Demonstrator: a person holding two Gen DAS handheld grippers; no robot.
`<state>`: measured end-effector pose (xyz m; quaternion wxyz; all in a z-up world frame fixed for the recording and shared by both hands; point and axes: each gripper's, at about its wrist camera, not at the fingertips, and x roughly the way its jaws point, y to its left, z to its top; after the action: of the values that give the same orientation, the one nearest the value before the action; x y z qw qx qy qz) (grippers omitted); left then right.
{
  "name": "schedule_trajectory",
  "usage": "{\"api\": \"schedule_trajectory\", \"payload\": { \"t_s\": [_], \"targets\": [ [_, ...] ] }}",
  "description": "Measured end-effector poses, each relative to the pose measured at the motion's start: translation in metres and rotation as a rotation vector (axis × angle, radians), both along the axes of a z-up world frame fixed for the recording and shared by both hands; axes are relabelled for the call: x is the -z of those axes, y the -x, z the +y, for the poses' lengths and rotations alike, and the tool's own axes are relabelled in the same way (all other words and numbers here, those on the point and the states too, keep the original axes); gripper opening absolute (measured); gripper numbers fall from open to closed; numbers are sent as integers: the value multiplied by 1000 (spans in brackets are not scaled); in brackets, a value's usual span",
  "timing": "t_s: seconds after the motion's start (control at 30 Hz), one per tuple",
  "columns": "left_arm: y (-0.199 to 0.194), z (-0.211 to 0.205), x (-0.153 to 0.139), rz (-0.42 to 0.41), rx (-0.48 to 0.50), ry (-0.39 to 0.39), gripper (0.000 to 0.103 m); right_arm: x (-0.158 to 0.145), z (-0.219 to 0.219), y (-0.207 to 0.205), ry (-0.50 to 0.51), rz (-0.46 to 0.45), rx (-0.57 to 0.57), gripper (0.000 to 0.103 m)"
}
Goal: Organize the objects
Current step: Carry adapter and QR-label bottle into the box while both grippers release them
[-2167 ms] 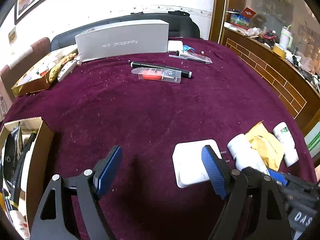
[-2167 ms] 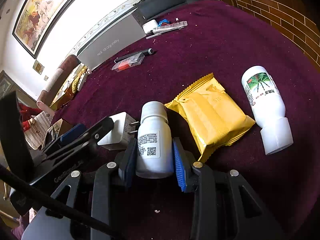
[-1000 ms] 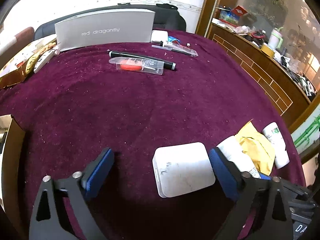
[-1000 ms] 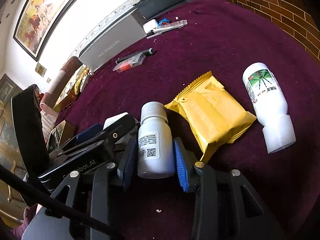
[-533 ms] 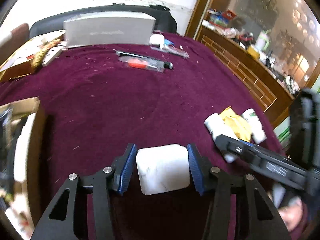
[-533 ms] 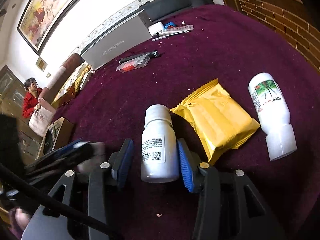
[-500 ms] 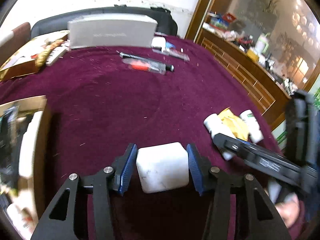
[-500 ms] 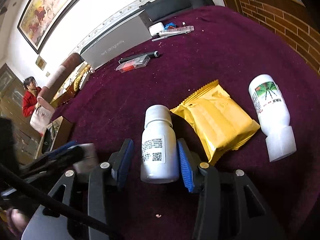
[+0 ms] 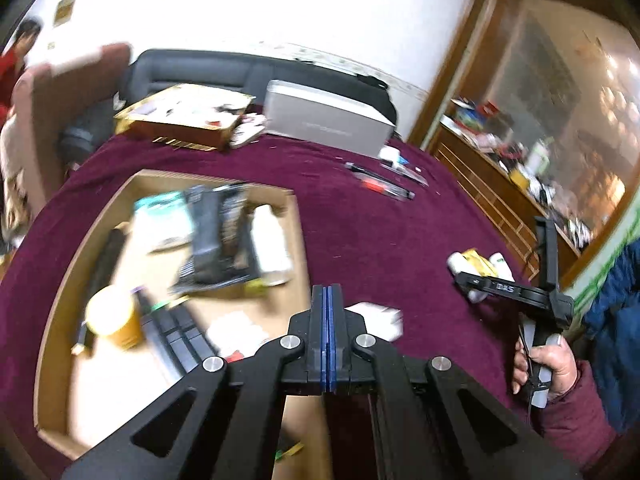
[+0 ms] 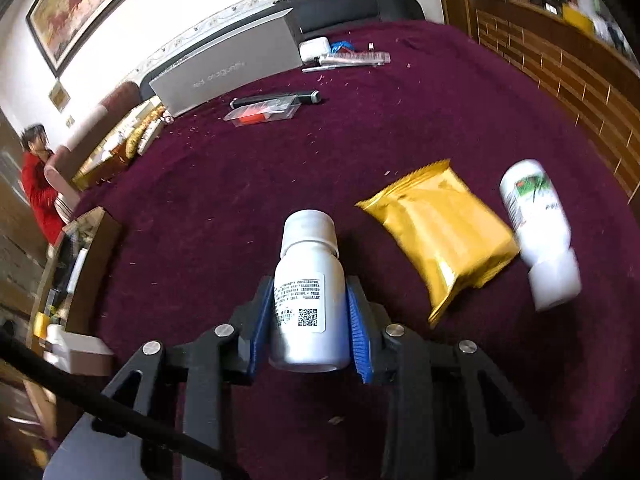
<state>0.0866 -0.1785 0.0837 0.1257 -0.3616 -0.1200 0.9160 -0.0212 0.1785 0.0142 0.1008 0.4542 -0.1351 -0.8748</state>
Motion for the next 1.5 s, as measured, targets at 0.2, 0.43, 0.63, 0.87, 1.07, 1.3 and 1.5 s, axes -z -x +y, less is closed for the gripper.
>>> {"api": "schedule_trajectory", "payload": {
  "t_s": [0.2,0.43,0.63,0.87,1.07,1.3,1.5],
  "targets": [
    [-15,-29,9,-21,-7,-82,13,-8,-21,-19,30,-8,-27,32],
    [-12,17,10,-7,108,-15,54,-5,-43,-33,85,-23,-81,32],
    [-5,85,14,152,247,375,54,5,-47,-38,142,-57,-112,32],
    [34,126,42,31,429,540,61,9,-42,-34,195,-55,-125,32],
    [53,146,61,-120,427,576,42,8,-44,-30,189,-53,-136,32],
    [41,118,44,-97,351,373,39,7,-39,-31,243,-75,-139,32],
    [13,60,7,-34,249,211,39,-17,-50,-42,307,-57,-187,32]
  ]
}}
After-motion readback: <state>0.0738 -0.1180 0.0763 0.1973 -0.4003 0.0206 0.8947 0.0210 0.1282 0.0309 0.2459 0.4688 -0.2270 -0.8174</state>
